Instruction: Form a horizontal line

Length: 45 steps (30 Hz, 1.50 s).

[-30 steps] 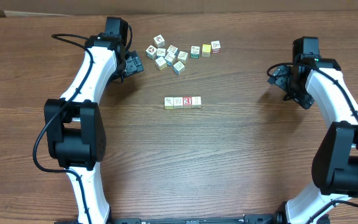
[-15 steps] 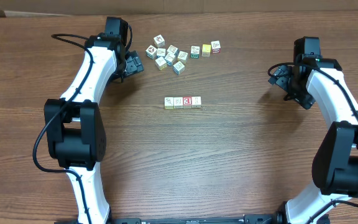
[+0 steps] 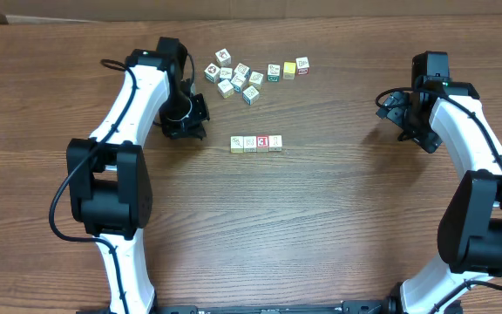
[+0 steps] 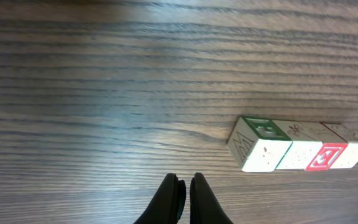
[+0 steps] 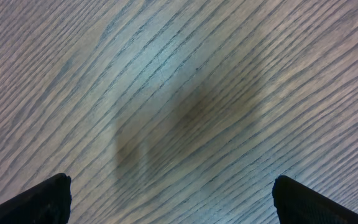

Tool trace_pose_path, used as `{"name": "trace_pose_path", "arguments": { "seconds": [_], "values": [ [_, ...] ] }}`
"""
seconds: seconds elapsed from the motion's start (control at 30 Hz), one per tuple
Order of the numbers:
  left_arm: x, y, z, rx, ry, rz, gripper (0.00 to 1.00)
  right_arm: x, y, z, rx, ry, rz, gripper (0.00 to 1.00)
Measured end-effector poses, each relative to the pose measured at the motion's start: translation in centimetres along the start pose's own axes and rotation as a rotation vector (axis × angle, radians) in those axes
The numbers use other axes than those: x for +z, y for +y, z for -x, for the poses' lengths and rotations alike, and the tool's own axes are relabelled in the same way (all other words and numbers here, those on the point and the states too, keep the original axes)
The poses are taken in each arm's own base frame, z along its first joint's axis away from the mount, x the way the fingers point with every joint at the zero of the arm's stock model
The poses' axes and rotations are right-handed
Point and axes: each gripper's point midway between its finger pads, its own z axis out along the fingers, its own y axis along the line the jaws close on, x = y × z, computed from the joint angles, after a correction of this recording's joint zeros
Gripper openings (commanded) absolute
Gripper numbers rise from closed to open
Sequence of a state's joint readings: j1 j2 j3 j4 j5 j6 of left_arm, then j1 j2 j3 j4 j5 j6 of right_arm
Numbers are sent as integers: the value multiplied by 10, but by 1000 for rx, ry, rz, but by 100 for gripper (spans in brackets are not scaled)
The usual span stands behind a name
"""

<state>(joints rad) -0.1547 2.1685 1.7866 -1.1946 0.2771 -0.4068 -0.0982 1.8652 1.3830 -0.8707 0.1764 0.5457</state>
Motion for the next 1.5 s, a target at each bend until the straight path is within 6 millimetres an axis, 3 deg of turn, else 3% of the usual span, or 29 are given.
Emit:
{"name": "trace_pose_path", "arguments": {
  "seconds": [0.23,0.5,0.57,0.6,0.67,1.07,1.23,1.5],
  "values": [
    [8,-16,-14,44,1,66,4,0,0,0,0,0,0,100],
    [20,-36,-11,118,-137,221,5,0,0,0,0,0,-1,100],
    [20,-36,-8,124,-162,240,26,0,0,0,0,1,0,100],
    [20,-36,-5,119,-177,246,23,0,0,0,0,1,0,100],
    [19,-35,-1,107,-198,253,4,0,0,0,0,1,0,100],
    [23,-23,18,101,-260,267,4,0,0,0,0,1,0,100],
    [29,-17,16,108,-246,270,4,0,0,0,0,0,0,100],
    [37,-28,16,185,-235,213,4,0,0,0,0,0,0,100]
  ]
}}
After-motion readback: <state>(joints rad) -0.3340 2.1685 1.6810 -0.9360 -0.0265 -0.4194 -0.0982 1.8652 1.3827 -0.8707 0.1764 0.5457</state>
